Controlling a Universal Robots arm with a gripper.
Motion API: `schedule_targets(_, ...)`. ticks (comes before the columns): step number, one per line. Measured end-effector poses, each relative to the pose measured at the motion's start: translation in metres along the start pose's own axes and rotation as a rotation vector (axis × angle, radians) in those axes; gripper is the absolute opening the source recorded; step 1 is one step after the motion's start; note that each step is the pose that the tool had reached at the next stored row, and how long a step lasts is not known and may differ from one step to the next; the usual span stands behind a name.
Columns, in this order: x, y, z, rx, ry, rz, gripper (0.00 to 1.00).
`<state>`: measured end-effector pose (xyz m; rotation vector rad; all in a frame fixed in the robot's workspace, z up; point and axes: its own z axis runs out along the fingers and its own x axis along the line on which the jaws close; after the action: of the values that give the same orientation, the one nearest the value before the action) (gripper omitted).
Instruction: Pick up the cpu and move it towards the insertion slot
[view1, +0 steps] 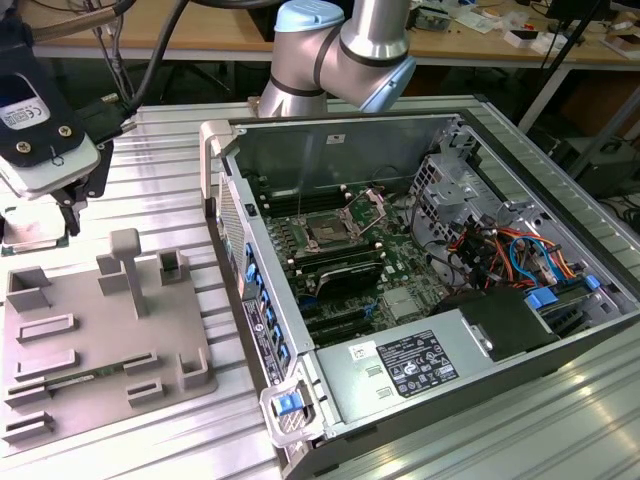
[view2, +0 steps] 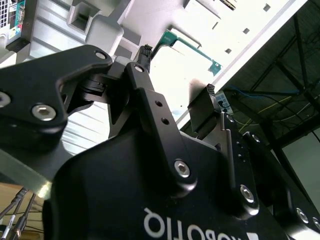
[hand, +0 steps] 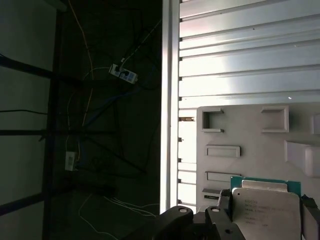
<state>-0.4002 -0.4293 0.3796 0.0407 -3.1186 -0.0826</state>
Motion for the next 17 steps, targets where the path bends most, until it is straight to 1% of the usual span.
schedule_targets(5, -0.0001, 0.0000, -0.0001, 0.0000, 0.0000, 0.000, 0.55)
schedule_targets(11, 0.0001, 0.0003, -0.0046, 0.0000, 0.0000, 0.000, 0.55)
schedule_targets(17, 0.0001, 0.0003, -0.0053, 0.0000, -0.0001, 0.000, 0.55)
